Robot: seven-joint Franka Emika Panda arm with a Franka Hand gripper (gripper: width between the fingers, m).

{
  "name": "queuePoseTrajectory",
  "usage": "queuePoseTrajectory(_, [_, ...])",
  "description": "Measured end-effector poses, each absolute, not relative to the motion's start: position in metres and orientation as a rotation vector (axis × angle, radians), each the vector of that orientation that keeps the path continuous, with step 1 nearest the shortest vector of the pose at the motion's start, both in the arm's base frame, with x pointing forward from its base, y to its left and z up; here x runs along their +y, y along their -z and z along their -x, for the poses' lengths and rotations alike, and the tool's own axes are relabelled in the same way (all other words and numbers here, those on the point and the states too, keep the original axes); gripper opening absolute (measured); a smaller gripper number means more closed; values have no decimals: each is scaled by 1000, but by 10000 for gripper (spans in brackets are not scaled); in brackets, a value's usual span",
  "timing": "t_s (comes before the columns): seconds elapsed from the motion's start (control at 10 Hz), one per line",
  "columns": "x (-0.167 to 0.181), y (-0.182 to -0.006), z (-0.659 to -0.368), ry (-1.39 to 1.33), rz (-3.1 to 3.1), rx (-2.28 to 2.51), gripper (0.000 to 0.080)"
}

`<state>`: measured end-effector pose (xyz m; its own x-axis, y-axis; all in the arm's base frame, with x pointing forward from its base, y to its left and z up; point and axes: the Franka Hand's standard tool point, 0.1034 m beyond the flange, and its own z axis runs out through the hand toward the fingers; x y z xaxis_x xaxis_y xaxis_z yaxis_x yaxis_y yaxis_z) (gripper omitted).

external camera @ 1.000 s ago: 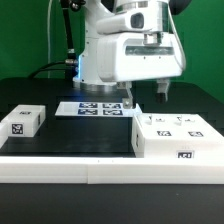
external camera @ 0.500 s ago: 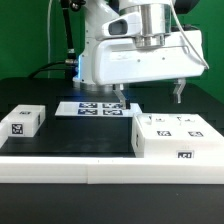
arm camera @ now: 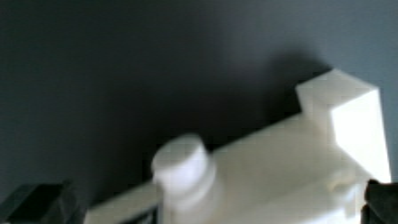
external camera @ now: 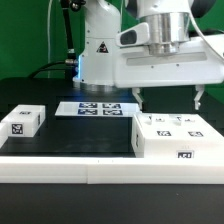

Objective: Assemble cabinet

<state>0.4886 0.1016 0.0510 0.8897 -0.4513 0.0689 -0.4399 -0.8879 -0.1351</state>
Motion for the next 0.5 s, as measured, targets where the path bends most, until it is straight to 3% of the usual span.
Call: queuePoseTrajectory(0.5, [101,-48,-488,149,2973,613,797])
